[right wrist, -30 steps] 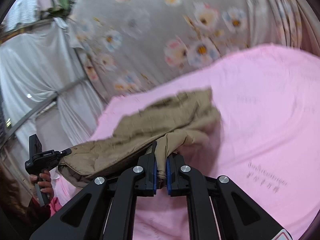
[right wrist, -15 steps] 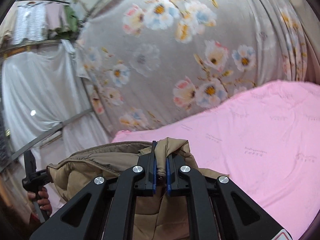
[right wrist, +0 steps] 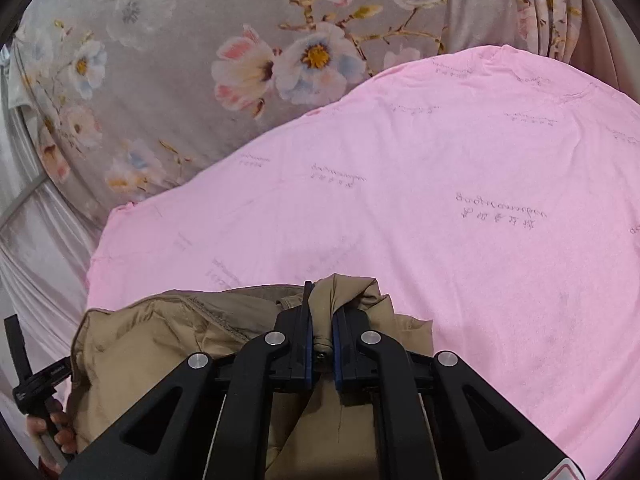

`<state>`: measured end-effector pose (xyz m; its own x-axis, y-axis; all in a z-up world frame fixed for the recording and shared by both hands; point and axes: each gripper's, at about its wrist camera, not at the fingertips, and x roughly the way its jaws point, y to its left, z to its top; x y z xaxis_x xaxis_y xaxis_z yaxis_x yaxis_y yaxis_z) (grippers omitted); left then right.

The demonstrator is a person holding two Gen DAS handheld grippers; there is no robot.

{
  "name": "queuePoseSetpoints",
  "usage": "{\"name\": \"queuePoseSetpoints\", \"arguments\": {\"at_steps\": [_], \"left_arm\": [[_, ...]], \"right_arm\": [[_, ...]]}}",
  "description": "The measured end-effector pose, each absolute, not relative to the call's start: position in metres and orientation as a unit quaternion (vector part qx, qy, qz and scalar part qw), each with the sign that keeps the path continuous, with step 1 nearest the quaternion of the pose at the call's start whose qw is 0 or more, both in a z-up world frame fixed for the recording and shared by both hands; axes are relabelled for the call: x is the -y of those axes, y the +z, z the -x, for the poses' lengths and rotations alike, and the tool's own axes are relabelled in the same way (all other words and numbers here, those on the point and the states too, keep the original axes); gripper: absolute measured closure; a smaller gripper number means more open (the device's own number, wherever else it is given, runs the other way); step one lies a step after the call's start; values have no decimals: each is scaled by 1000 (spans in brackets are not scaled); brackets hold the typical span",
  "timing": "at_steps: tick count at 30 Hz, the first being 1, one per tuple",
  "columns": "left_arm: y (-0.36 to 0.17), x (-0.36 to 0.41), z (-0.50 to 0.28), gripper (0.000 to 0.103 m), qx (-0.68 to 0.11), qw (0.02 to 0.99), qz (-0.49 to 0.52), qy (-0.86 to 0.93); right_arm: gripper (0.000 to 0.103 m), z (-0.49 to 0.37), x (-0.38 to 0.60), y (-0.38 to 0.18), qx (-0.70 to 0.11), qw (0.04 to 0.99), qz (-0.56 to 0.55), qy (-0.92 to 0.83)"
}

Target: Fold large clothes

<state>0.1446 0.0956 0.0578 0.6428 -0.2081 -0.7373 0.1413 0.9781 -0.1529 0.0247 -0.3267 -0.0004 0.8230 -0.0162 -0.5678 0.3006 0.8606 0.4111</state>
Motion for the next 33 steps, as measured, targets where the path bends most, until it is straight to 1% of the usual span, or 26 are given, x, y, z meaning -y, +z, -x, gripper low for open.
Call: {"name": "queuePoseSetpoints", "arguments": {"at_steps": [5,12,17,20,21,22,23,24,25,26,27,29,31,32,33], "left_arm": [[32,-96,-149,89,-406,908,42,-98],[20,-97,-148,89,-393,912,56,-103],[17,-101,-150,89,-392,911,70,-110],[20,-106,-150,88,-394,908,85,-119],[25,-110,-148,86,-395,906,88,-121],[32,-115,-144,80,-395,906,87,-122],[38,-118,-140,75,-394,908,83,-118],[49,-125,-133,50,-383,915,73,-102],[61,-133,-124,26,-363,926,63,-82],[71,-138,-116,22,-345,934,59,-71],[83,-146,-107,22,-328,941,54,-66],[102,-156,-100,22,-325,943,48,-61],[118,-157,-93,26,-321,943,51,-69],[126,-151,-91,28,-322,942,49,-82],[132,-139,-88,33,-326,940,42,-95]], "right_arm": [[96,-37,317,-26,-310,918,-228,-99],[96,-44,305,-35,-319,921,-192,-116],[96,-45,308,-38,-320,919,-202,-110],[94,-42,315,-36,-317,916,-226,-95],[92,-38,318,-32,-315,915,-236,-89],[91,-33,322,-27,-312,914,-246,-81],[85,-26,324,-20,-307,914,-256,-74],[69,-18,327,-13,-300,915,-262,-69],[61,-6,330,-3,-286,919,-263,-71],[52,6,332,7,-271,924,-259,-73],[52,18,332,19,-255,931,-247,-77],[51,34,331,36,-241,940,-227,-86],[51,44,322,51,-226,947,-211,-86],[54,42,314,57,-227,949,-204,-75],[65,38,303,60,-234,950,-196,-59]]}}
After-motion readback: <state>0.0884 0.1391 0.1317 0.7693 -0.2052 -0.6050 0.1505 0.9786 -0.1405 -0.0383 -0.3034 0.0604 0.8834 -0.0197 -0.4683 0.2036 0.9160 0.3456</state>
